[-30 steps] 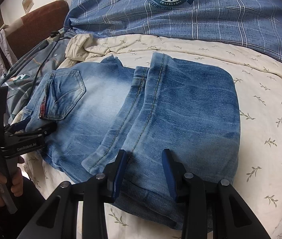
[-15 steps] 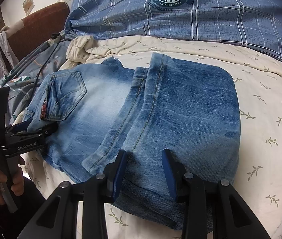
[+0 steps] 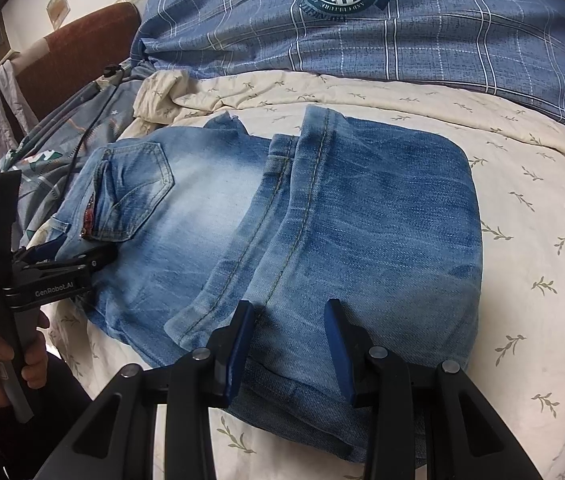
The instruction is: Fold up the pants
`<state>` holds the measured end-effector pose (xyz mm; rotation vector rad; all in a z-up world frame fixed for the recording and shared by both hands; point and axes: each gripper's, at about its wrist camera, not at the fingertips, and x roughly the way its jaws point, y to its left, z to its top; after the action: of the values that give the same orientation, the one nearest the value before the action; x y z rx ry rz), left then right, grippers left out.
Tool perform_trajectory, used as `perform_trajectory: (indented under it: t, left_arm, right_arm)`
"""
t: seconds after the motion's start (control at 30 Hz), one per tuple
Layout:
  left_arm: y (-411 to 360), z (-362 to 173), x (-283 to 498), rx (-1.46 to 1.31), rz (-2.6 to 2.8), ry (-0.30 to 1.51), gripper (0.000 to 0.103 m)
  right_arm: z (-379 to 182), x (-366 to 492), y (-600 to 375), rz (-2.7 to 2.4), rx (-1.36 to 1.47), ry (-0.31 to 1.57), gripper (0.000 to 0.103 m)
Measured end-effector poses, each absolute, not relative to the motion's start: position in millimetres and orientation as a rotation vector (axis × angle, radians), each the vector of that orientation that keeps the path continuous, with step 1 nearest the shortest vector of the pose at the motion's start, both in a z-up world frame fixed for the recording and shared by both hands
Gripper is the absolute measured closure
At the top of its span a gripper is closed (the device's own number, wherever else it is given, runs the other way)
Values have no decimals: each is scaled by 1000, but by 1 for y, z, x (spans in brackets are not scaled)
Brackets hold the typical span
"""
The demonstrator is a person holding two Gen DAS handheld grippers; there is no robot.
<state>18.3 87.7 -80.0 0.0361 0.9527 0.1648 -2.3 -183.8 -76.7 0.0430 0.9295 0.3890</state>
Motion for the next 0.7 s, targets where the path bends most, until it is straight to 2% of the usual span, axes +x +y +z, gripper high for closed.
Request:
perform_trajectory:
  t: [0.27, 0.7]
  left_arm:
    - [92, -74, 17, -3, 162, 942, 0]
    - [132, -38, -29, -152, 189, 778, 0]
  right_arm:
    - [-76, 0, -183, 386, 44, 938, 62]
    - [-77, -3, -184, 381, 51, 942, 62]
